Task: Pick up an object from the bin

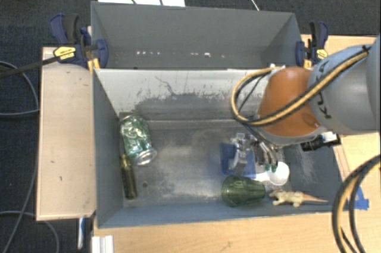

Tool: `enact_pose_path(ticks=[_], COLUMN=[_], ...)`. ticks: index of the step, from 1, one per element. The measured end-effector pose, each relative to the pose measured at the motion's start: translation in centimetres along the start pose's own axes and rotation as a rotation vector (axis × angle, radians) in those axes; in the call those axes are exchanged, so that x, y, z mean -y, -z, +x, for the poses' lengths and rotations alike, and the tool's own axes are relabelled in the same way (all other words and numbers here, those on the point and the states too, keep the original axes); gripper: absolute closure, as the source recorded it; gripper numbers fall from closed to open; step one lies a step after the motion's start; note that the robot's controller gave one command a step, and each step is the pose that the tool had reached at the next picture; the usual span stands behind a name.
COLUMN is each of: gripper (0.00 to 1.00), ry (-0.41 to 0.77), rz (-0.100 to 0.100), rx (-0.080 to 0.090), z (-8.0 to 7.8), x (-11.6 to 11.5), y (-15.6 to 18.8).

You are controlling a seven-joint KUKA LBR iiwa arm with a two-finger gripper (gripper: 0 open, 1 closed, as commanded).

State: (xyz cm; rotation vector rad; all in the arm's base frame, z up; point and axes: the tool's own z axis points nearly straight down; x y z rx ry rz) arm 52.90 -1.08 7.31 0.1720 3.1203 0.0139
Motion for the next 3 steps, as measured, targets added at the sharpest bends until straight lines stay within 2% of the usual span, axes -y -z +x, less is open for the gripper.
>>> enact_pose_path(ticks=[1,2,3], gripper=[1.00,1.00,1.00], ry=[-0.074,-0.048,-0.112], rz=[0.007,0.001,0.006], rx=[-0.009,0.008,-0.006], z=[-2.8,-1.3,-3.5], x=[1.0,3.7,1.6], y=[8.8,3.2,0.7])
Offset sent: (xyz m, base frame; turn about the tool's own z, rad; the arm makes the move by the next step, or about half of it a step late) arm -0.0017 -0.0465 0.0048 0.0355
